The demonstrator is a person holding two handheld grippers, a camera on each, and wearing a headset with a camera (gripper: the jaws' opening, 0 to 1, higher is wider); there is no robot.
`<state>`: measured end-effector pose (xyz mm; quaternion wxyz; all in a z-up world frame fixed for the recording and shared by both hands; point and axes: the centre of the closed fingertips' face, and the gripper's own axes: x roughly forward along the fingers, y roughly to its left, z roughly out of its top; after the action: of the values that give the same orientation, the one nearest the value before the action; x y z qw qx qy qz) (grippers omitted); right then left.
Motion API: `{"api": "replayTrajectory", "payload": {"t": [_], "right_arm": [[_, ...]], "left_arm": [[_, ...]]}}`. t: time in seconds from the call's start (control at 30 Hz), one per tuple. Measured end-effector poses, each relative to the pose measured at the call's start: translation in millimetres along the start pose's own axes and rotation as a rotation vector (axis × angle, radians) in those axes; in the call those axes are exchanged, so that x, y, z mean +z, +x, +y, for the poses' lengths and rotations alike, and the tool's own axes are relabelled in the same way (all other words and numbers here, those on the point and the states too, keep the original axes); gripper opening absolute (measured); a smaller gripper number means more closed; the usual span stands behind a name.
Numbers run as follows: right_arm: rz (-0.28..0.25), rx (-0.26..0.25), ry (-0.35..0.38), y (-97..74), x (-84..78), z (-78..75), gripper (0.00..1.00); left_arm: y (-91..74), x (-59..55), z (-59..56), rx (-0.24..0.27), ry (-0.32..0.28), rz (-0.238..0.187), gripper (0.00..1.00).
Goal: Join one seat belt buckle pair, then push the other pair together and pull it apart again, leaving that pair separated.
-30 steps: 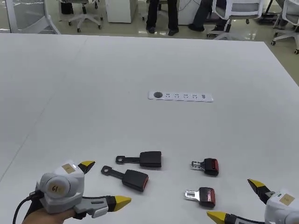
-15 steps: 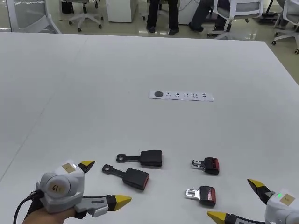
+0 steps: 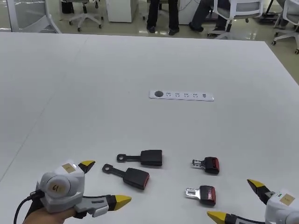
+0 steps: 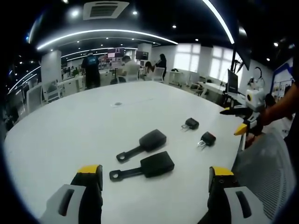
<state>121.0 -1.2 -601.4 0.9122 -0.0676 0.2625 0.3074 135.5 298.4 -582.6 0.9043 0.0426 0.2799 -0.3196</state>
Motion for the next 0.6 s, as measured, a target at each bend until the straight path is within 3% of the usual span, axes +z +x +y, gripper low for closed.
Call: {"api": "replayTrajectory", "payload": {"t": [0.6], "right_arm": [[0.014,0.016,-0.005,1.1,-3.2,2.9,0.96]], "left_arm": [[0.6,-3.8,-0.5,-0.005,-0.001,0.008,0.96]]}}
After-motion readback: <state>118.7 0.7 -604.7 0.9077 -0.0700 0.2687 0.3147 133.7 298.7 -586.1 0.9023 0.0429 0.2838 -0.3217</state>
